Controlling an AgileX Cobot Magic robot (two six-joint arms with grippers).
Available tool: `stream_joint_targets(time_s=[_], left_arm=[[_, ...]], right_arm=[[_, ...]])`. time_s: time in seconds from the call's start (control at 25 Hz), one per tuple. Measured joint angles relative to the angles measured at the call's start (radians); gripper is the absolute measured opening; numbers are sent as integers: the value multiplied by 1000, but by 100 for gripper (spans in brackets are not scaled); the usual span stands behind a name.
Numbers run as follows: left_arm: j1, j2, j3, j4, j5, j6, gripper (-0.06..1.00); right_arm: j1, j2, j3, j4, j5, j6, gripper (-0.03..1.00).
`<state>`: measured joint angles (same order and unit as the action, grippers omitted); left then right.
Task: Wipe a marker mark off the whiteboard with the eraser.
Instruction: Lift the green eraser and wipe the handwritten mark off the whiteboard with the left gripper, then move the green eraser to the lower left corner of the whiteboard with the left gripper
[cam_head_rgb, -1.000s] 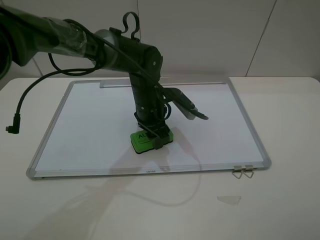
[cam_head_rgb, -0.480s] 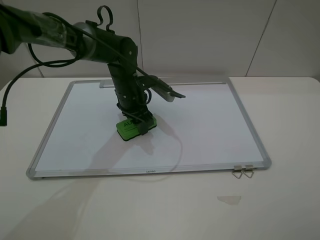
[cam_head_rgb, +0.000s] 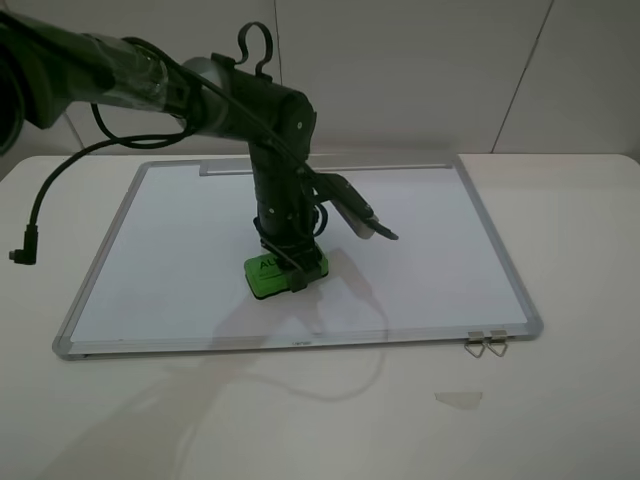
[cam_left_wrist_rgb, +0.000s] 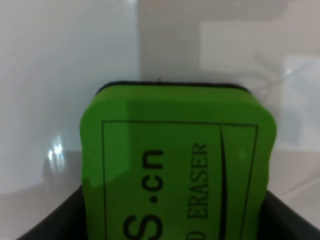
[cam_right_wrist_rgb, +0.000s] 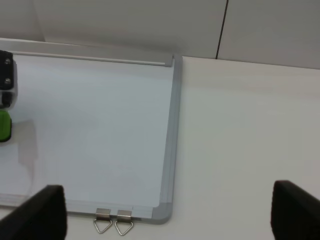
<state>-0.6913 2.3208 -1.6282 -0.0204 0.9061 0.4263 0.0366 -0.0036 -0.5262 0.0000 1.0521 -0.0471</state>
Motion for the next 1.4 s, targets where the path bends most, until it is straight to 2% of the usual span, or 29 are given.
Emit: stream_joint_targets(time_s=[0.2, 0.36, 0.6, 0.84, 1.08, 1.24, 1.4], left_arm=[[-52, 0, 0, -60, 17, 5, 60], [-47, 0, 0, -73, 18, 5, 60], [23, 0, 0, -127, 7, 5, 59], [126, -1, 0, -96, -12, 4, 59], [145, -3, 0, -76, 24, -4, 59], [148, -23, 6, -73, 58, -76, 59], [177, -66, 24, -59, 119, -264, 59]], right_arm=[[0, 0, 0, 0, 0, 0, 82], [0, 0, 0, 0, 0, 0, 82], [0, 0, 0, 0, 0, 0, 82], [0, 0, 0, 0, 0, 0, 82], [0, 0, 0, 0, 0, 0, 82], [0, 0, 0, 0, 0, 0, 82], [0, 0, 0, 0, 0, 0, 82]])
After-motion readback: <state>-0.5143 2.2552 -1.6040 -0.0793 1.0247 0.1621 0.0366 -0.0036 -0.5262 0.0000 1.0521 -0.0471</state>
